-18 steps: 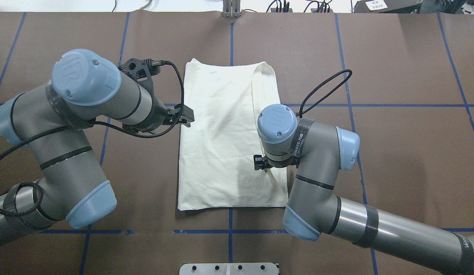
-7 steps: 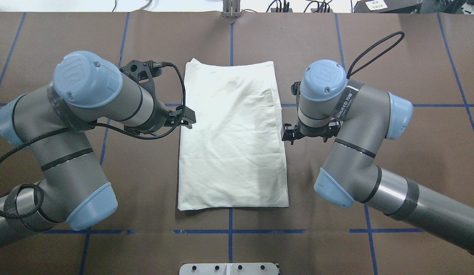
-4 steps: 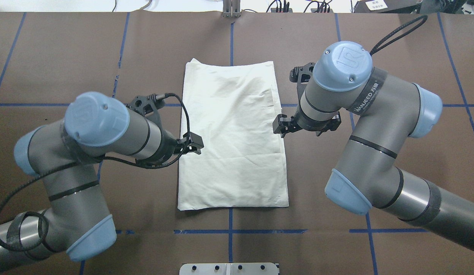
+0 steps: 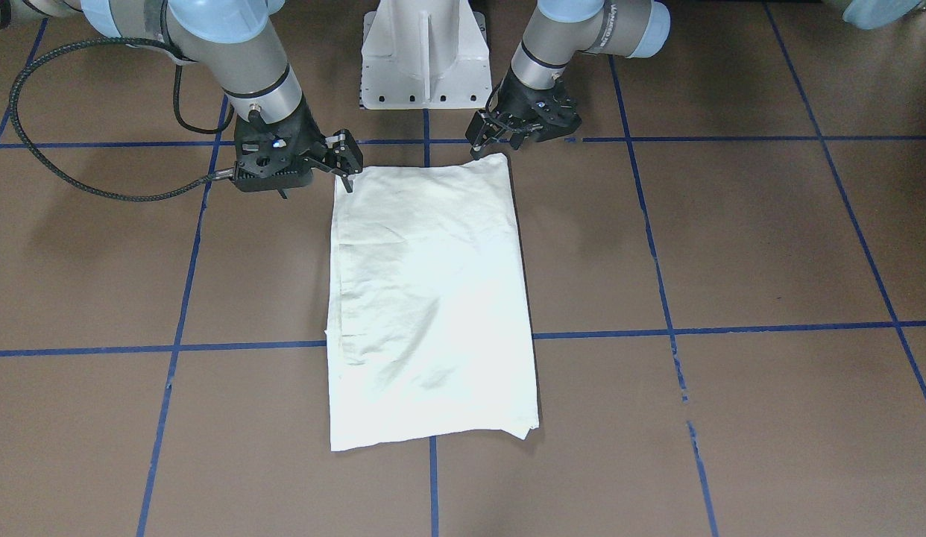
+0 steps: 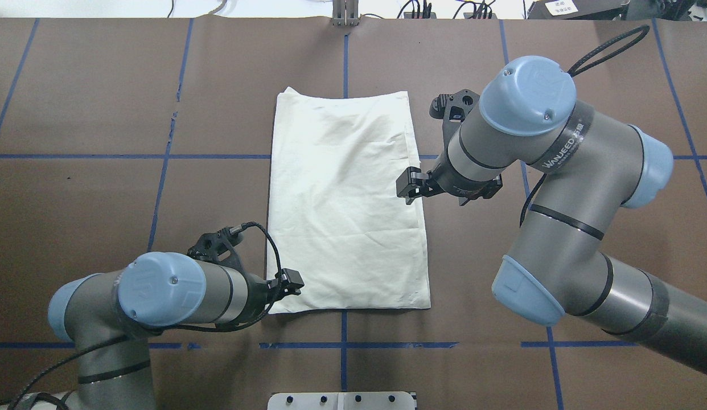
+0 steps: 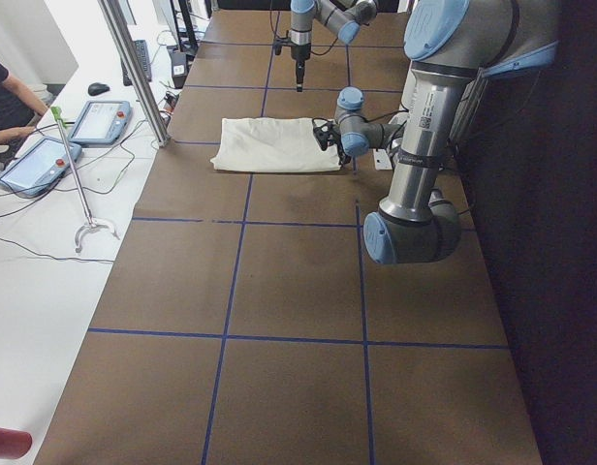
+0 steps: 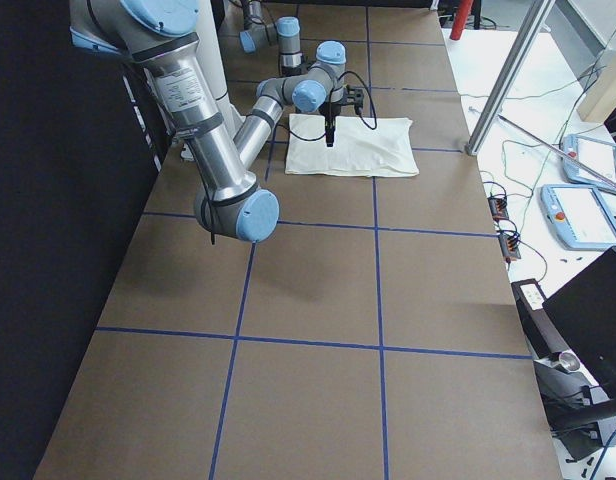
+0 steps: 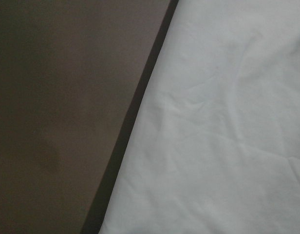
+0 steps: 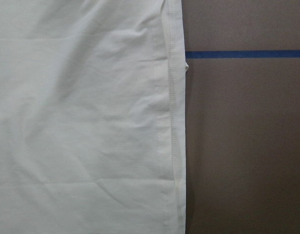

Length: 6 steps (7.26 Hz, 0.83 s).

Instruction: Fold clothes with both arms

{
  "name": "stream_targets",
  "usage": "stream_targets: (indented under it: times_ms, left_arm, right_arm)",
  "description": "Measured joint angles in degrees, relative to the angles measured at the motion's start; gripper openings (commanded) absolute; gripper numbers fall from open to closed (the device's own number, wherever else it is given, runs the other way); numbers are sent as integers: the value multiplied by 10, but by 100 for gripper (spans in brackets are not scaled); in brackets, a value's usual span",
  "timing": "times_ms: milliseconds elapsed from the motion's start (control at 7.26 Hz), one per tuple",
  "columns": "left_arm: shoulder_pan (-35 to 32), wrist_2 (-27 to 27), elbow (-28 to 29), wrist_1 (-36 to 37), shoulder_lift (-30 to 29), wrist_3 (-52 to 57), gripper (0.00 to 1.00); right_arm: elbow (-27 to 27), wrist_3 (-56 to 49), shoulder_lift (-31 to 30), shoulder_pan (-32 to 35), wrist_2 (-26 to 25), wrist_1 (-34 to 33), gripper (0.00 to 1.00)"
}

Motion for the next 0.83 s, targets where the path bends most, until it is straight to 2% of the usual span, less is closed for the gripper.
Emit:
stream_targets:
  times_ms: [551,826]
  left_arm:
    - [18,24,18,17,-4,-10,77]
    - [15,33,24,27,-5,-6,67]
  right_arm:
    - [-2,2,0,-1,1,2,100]
    - [-3,2,0,-1,1,2,100]
